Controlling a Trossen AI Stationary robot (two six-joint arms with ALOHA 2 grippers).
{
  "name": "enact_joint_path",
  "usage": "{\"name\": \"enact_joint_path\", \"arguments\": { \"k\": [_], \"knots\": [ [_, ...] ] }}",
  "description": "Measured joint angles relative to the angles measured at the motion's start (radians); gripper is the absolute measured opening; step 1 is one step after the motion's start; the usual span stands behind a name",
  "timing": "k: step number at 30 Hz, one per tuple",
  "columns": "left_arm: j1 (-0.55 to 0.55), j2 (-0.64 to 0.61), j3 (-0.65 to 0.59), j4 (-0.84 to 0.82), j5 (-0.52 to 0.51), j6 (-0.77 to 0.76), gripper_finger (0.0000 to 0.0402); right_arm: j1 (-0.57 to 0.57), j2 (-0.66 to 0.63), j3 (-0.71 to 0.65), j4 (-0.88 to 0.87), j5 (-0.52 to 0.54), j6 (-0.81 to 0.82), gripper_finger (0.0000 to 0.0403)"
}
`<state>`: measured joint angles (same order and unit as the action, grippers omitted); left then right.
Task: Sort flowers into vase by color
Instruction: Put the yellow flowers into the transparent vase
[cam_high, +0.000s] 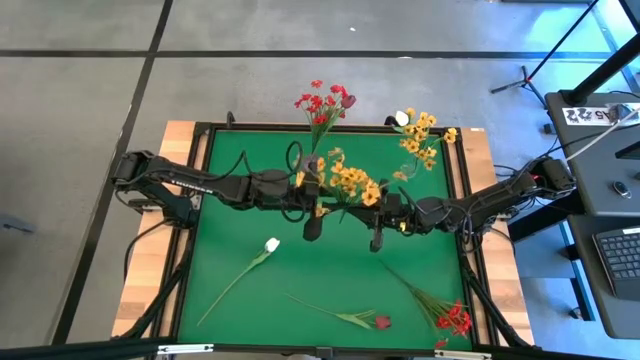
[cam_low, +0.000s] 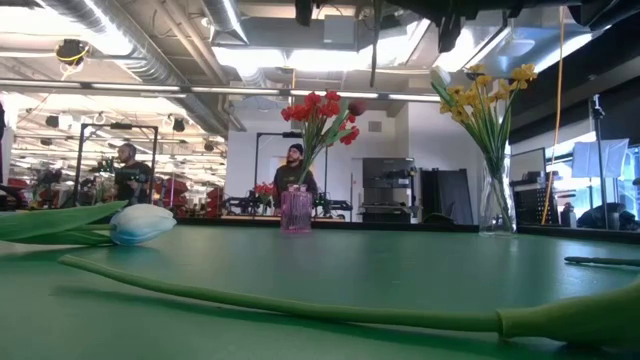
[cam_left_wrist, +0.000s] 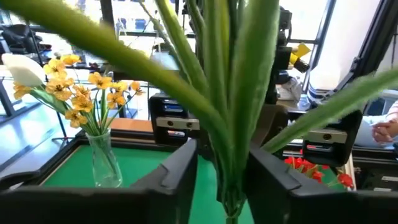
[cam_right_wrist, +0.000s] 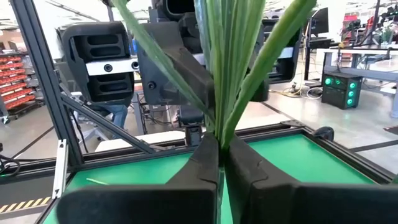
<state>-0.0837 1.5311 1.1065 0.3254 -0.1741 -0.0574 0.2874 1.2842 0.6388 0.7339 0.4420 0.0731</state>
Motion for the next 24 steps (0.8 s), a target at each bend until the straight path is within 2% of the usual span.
{"name": "enact_joint_path", "arguments": {
  "k": [4,9,19,24],
  "knots": [
    [-0.007,-0.007,0.000,-0.010,-0.026,0.008,0.0153,0.001,-0.003,0.000,0.003,0.027,-0.001,0.0005],
    [-0.043,-0.037,0.000,-0.058,-0.150,0.076,0.0179,0.001,-0.051,0.000,-0.030,0.095,-0.004,0.0004],
    [-0.092,-0.137,0.000,-0.144,-0.257,0.096,0.0182,0.001,-0.216,0.000,-0.200,0.181,-0.003,0.0003],
    [-0.095,-0.154,0.000,-0.221,-0.318,0.093,0.0182,0.002,-0.354,0.000,-0.339,0.256,-0.016,0.0003]
  ]
}}
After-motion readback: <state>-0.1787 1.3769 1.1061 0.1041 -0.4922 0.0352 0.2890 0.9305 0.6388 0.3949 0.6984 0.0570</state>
